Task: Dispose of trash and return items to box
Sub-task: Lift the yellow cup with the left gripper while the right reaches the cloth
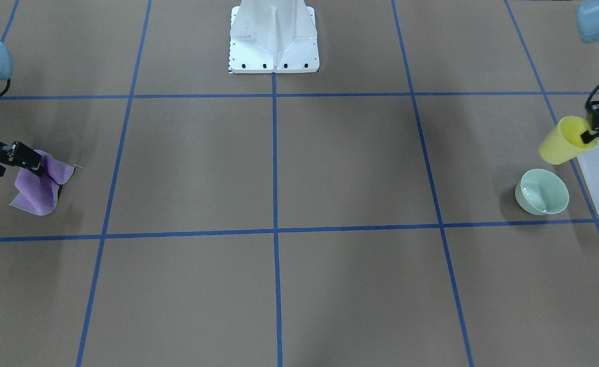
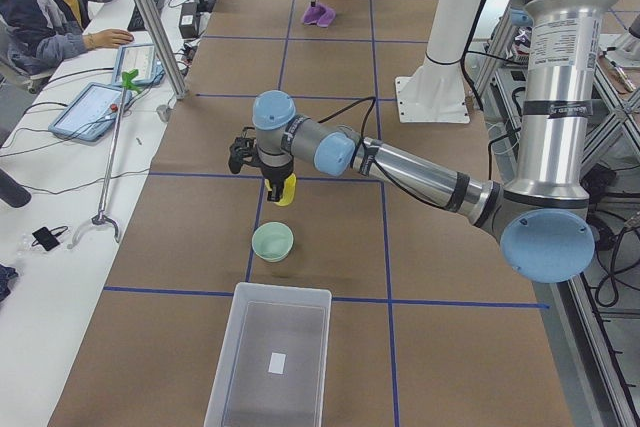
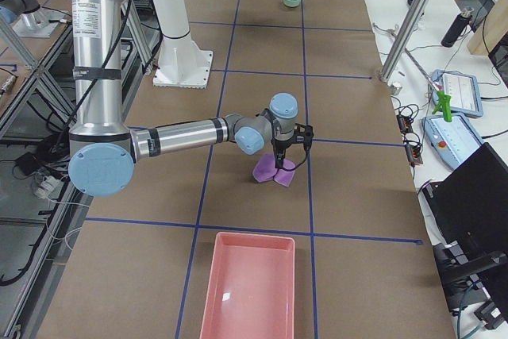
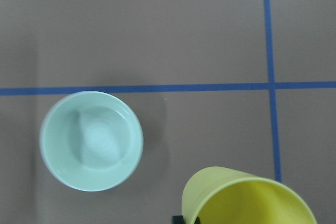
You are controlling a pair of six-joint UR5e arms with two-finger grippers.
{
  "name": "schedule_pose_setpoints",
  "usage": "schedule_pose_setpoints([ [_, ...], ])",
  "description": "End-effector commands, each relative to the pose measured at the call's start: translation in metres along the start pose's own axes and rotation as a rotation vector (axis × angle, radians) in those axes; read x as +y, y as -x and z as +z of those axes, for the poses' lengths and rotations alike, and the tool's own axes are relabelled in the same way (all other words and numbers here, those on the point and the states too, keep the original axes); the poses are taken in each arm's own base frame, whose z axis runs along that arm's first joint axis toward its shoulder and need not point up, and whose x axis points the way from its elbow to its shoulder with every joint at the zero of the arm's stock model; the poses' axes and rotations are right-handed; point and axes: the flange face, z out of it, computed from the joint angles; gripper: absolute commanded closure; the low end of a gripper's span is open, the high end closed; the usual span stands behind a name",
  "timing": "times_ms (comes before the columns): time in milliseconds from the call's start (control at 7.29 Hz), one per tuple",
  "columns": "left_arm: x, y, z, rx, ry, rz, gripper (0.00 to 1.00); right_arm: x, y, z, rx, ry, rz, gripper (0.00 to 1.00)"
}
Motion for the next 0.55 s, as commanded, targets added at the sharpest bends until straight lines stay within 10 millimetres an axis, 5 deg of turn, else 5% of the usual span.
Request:
schedule_pose_setpoints([
  [0,0.006,0.084,-0.032,-0.042,0.006,0.042,1.0,0.003,-0.001,0.016,0.019,0.019,0.018,0.08],
  [275,0.021,0.172,-0.006,-0.036,0.054,0.09,1.0,0.004,-0.001,0.015,0.014,0.024,0.013,1.0],
  [412,0.029,0.208,0.0,-0.033,0.053,0.104,1.0,0.006,0.002,0.012,-0.003,0.035,0.014,1.0],
])
